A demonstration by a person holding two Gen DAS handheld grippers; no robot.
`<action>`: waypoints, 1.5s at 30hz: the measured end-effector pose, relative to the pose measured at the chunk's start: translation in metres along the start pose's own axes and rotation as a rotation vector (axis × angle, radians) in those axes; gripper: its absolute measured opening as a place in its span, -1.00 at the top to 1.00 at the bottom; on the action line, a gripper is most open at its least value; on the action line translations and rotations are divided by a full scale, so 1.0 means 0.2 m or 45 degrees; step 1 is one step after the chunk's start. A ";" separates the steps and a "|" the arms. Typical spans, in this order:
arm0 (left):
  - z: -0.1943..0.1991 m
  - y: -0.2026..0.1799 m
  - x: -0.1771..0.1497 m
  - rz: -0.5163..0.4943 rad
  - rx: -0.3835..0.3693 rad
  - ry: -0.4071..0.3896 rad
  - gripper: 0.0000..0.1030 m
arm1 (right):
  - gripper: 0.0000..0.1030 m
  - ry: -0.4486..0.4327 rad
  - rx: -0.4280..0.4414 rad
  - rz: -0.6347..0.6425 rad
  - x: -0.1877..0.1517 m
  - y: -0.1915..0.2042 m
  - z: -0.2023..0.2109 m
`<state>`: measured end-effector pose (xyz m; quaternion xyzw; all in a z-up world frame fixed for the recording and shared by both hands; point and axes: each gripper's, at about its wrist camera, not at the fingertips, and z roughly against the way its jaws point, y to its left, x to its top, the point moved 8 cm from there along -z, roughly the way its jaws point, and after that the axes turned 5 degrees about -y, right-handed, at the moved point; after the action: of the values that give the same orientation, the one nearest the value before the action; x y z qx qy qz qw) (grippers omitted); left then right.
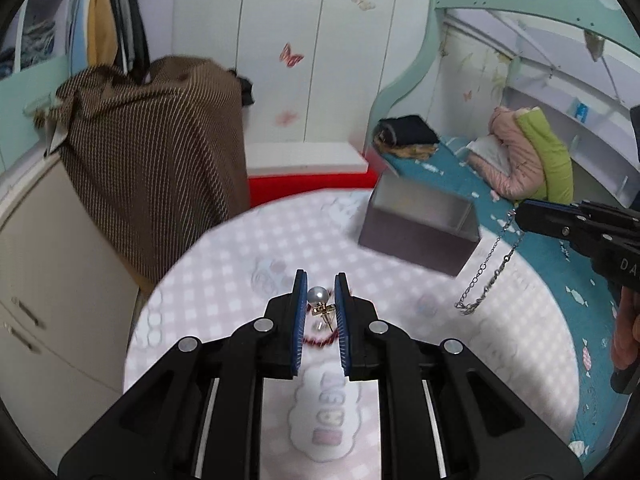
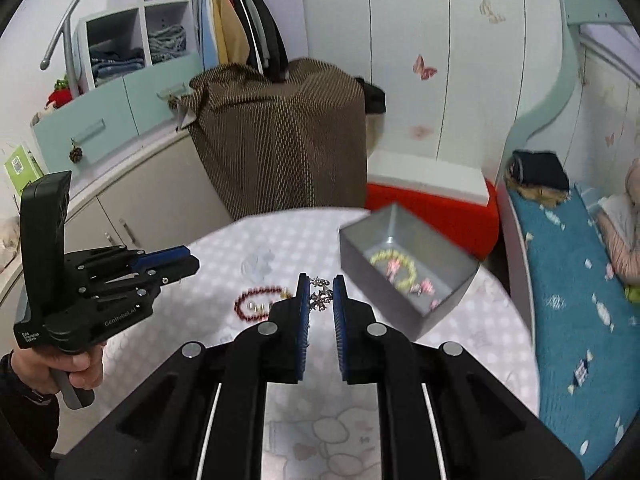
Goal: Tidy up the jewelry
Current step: 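Carry both items over the grey box and open both grippers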
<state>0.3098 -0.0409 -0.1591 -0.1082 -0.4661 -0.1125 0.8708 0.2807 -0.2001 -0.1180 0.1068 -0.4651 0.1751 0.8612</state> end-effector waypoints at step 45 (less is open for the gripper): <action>-0.78 -0.34 0.55 0.039 -0.179 0.162 -0.83 | -0.68 0.063 -0.204 -0.223 0.19 -0.60 -0.24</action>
<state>0.4716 -0.1607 -0.1452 -0.1688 -0.3991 -0.1381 0.8906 0.3843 -0.2855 -0.1140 0.0735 -0.4451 0.0639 0.8902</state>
